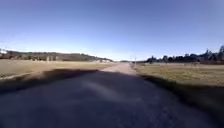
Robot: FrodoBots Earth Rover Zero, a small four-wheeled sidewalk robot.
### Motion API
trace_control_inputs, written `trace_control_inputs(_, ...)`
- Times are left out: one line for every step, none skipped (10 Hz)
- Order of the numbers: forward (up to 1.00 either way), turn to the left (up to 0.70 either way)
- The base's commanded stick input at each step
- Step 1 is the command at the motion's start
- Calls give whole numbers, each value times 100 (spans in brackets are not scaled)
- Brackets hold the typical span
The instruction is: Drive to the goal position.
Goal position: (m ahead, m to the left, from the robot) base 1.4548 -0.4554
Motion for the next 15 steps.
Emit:
trace_control_inputs(50, 0)
trace_control_inputs(50, 0)
trace_control_inputs(50, 0)
trace_control_inputs(50, 0)
trace_control_inputs(50, 0)
trace_control_inputs(50, 0)
trace_control_inputs(50, 0)
trace_control_inputs(50, -11)
trace_control_inputs(50, -38)
trace_control_inputs(50, -50)
trace_control_inputs(50, -50)
trace_control_inputs(50, -47)
trace_control_inputs(50, -6)
trace_control_inputs(50, 0)
trace_control_inputs(50, 0)
